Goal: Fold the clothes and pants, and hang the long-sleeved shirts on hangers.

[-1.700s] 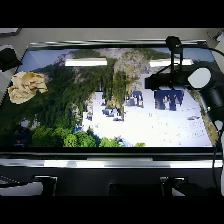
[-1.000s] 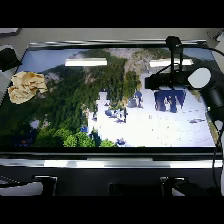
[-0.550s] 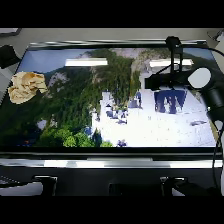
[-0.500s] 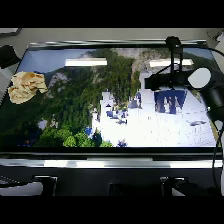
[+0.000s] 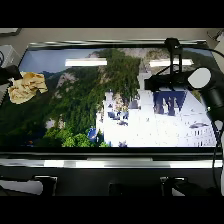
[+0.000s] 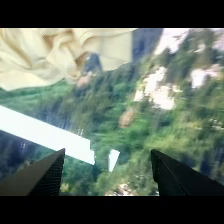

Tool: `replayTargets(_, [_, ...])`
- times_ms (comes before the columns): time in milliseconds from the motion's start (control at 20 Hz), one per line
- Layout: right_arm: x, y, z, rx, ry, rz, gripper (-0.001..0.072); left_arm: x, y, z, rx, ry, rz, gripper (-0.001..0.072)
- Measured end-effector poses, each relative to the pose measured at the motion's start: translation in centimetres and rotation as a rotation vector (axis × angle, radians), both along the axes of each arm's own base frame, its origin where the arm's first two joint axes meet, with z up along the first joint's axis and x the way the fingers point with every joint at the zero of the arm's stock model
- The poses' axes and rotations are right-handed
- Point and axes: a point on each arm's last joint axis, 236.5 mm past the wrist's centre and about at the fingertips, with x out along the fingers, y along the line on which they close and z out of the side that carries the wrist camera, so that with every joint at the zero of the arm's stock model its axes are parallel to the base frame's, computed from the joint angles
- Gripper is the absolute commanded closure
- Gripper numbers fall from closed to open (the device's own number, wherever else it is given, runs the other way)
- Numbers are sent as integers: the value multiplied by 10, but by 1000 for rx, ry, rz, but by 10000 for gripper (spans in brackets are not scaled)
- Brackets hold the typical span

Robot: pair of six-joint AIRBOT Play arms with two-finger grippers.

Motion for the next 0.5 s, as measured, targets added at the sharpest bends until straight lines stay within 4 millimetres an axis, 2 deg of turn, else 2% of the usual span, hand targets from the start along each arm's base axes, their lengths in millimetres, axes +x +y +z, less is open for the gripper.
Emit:
replayTargets(300, [-11, 1, -8, -13, 54, 21, 682, 38, 42, -100, 6, 48, 96, 103])
replayTargets(500, [-15, 1, -11, -16, 70, 27, 682, 57, 69, -143, -3, 13, 165, 103])
